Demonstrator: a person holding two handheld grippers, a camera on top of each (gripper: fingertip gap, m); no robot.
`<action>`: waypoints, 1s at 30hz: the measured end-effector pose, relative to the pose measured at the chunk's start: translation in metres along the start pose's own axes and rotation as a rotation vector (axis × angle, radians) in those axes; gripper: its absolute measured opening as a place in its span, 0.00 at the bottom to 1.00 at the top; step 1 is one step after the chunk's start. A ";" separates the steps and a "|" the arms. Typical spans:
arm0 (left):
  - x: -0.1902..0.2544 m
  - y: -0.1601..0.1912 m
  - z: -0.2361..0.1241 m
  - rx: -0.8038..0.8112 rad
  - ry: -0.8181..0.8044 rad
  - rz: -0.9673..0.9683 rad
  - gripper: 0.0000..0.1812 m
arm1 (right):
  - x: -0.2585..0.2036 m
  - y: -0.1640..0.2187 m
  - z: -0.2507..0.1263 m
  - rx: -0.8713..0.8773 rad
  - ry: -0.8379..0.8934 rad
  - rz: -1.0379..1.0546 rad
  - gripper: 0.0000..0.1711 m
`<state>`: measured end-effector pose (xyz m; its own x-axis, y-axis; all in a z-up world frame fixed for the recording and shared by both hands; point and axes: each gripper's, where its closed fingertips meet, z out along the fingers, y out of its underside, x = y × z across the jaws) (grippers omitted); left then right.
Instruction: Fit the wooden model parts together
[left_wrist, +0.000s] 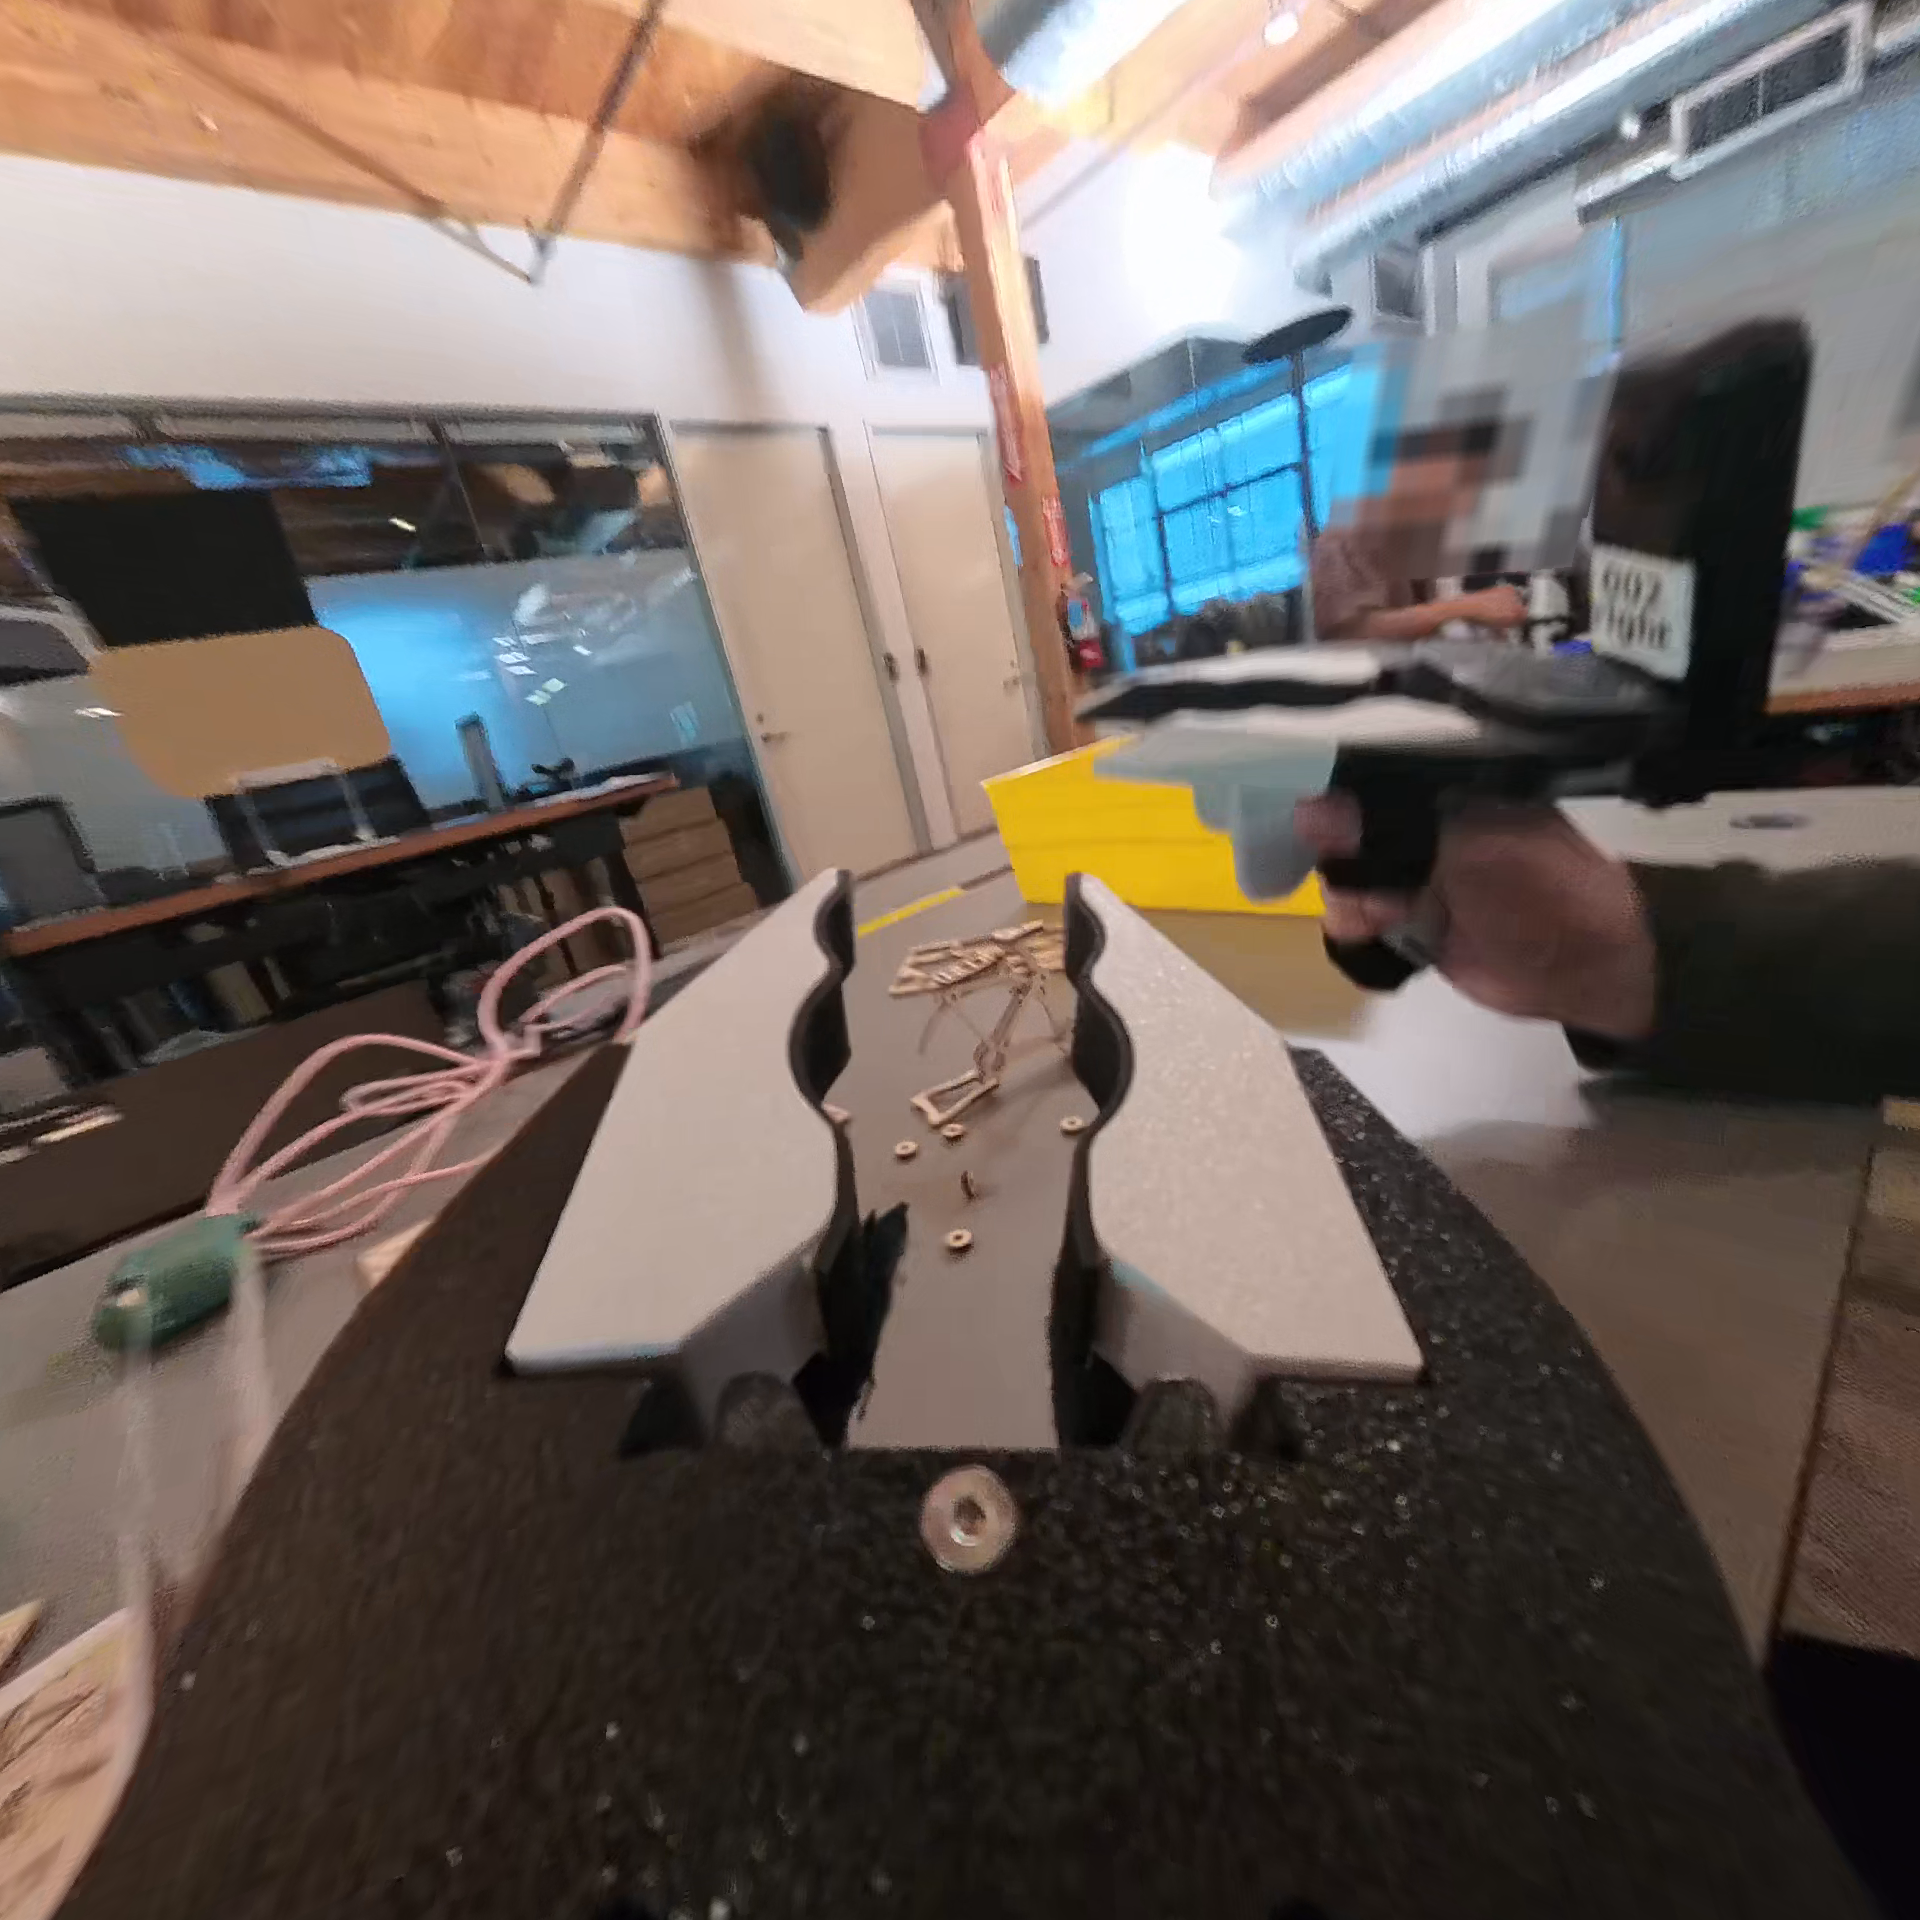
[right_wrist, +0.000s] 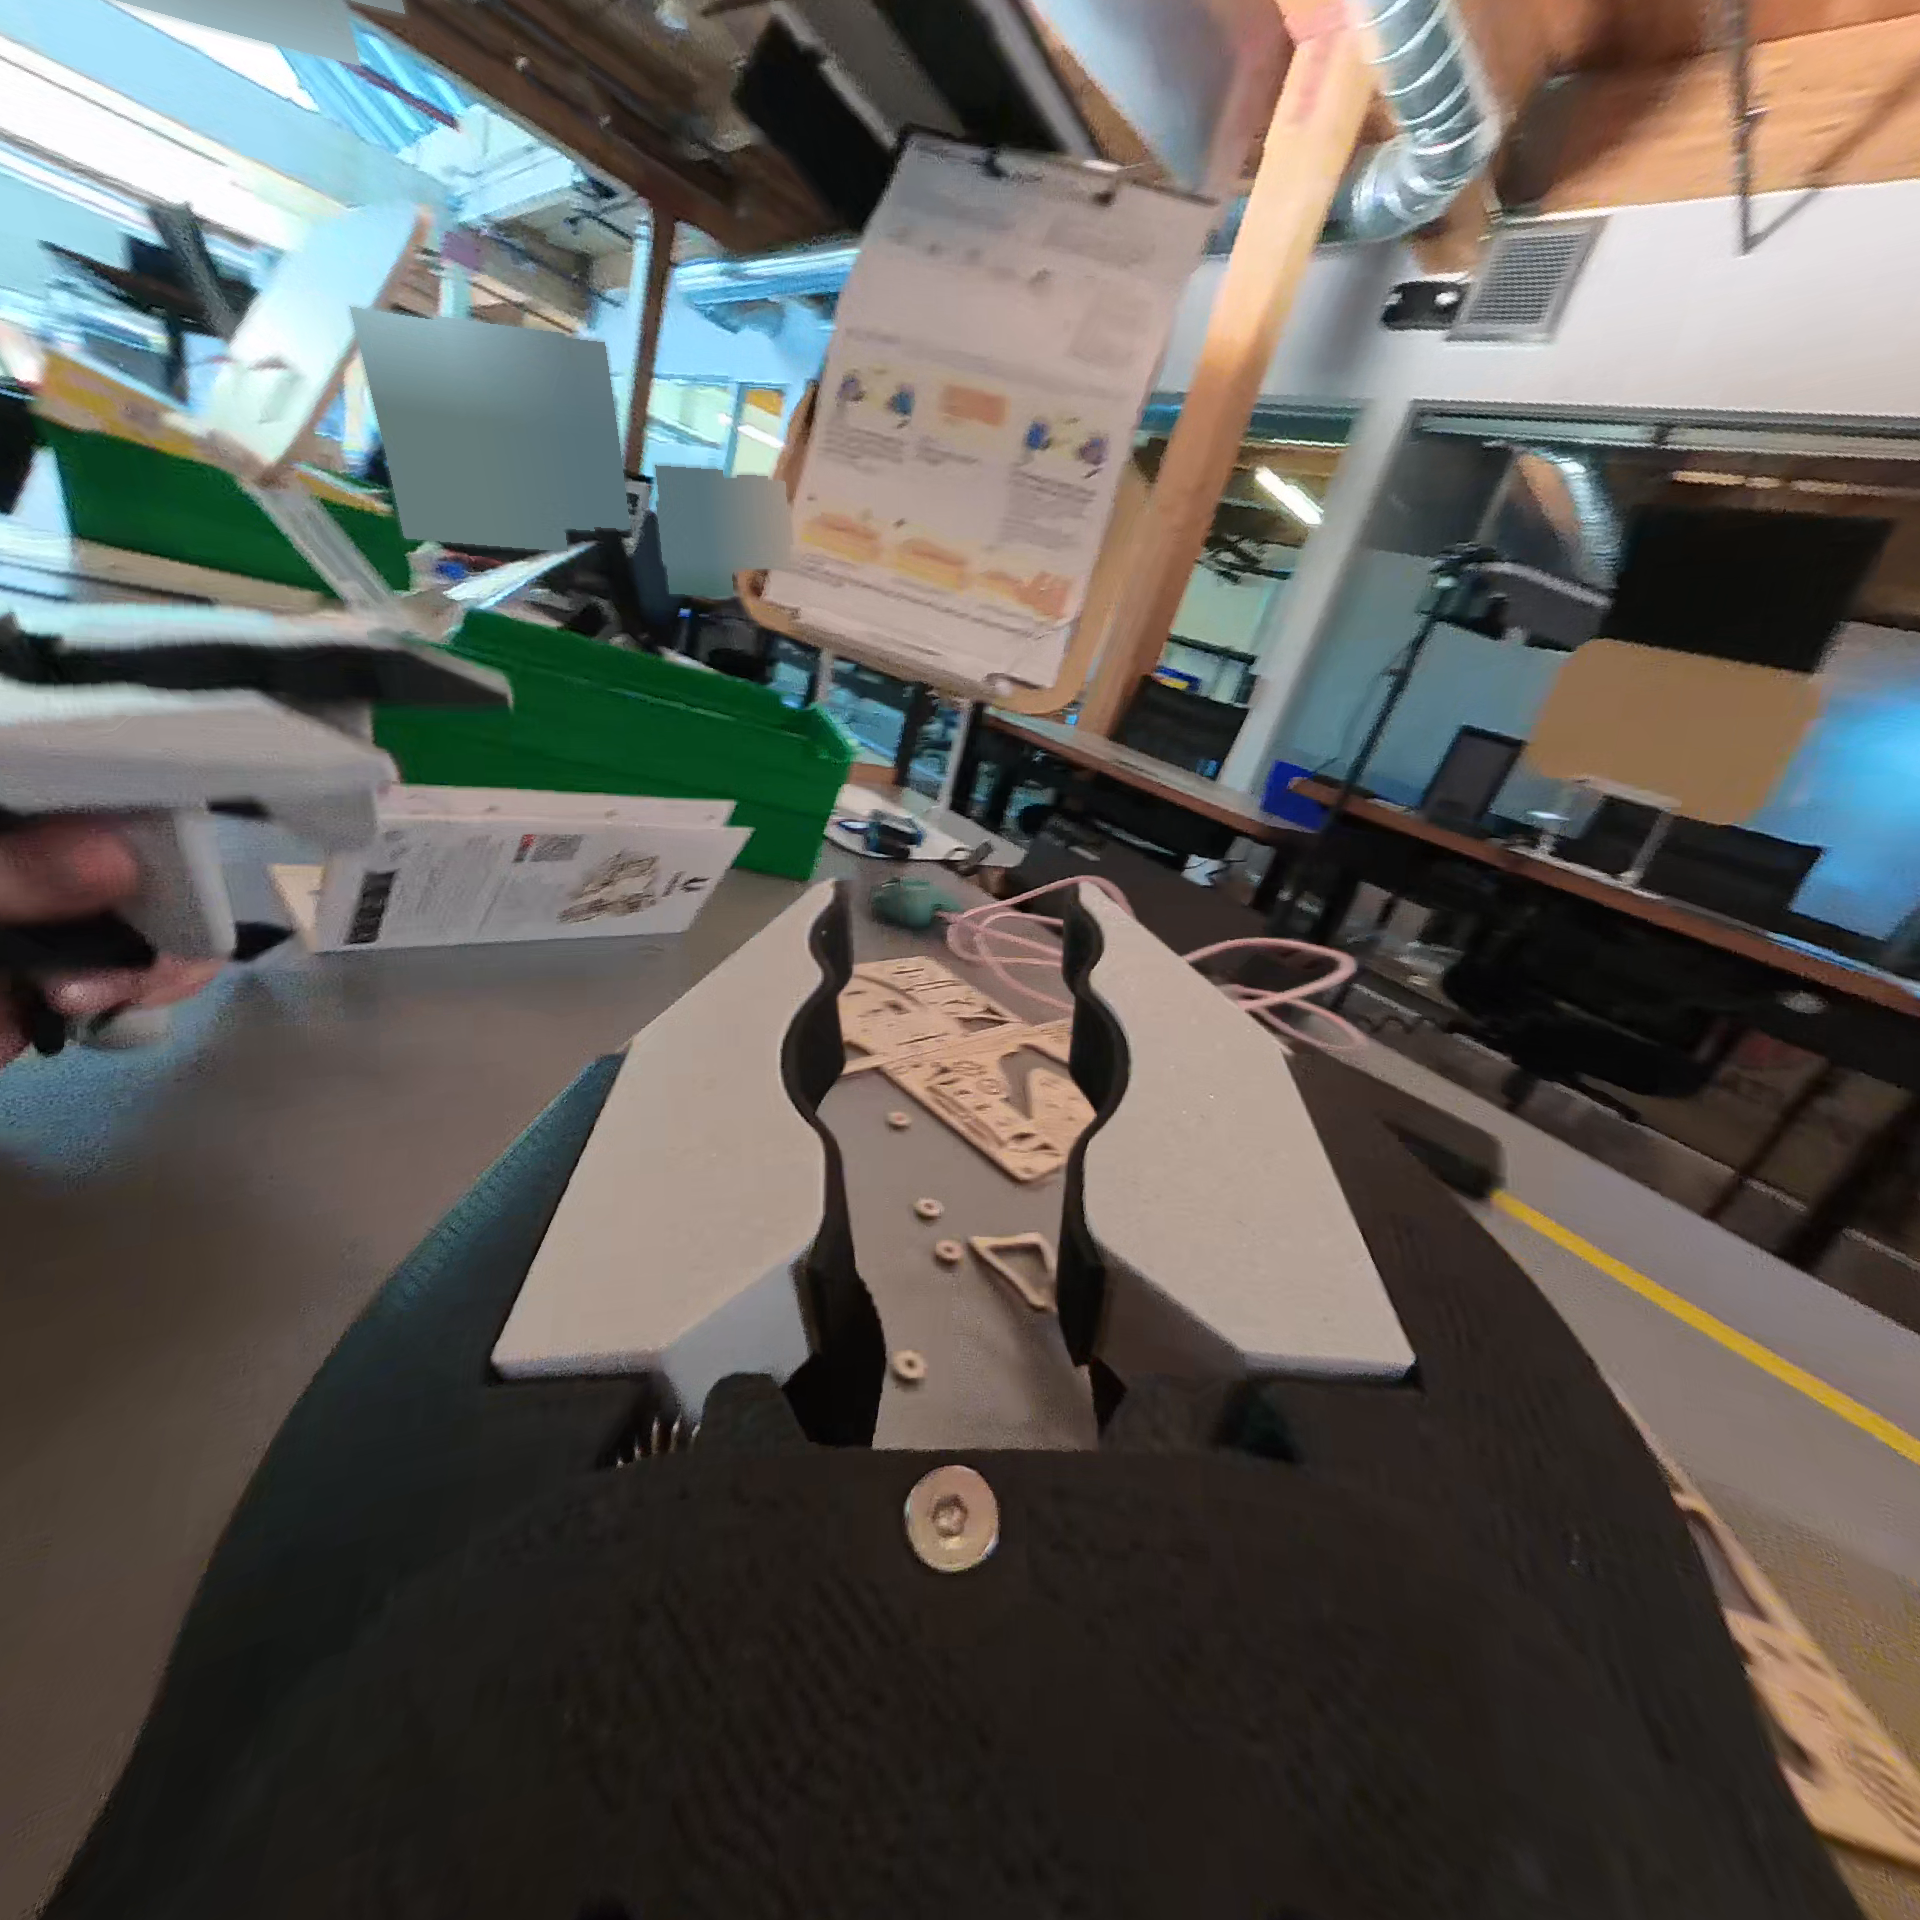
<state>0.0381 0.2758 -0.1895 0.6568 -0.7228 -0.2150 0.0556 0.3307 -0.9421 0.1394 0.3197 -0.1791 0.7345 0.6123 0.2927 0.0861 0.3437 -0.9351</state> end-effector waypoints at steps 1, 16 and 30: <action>-0.005 -0.006 -0.008 0.019 -0.051 0.022 0.25 | -0.010 0.006 0.005 -0.002 -0.034 0.005 0.23; -0.165 0.048 -0.123 -0.468 -0.498 0.065 0.04 | -0.109 0.007 0.097 0.049 -0.325 -0.120 0.18; -0.145 0.137 -0.105 -0.882 -0.239 0.142 0.00 | -0.183 -0.001 0.182 -0.184 -0.514 0.108 0.00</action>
<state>-0.1284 0.3619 -0.3140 0.7568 -0.5340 -0.3770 -0.5656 -0.2460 -0.7871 -0.1174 0.3369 -0.1949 0.3271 0.9214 0.2097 0.1781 0.1578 -0.9713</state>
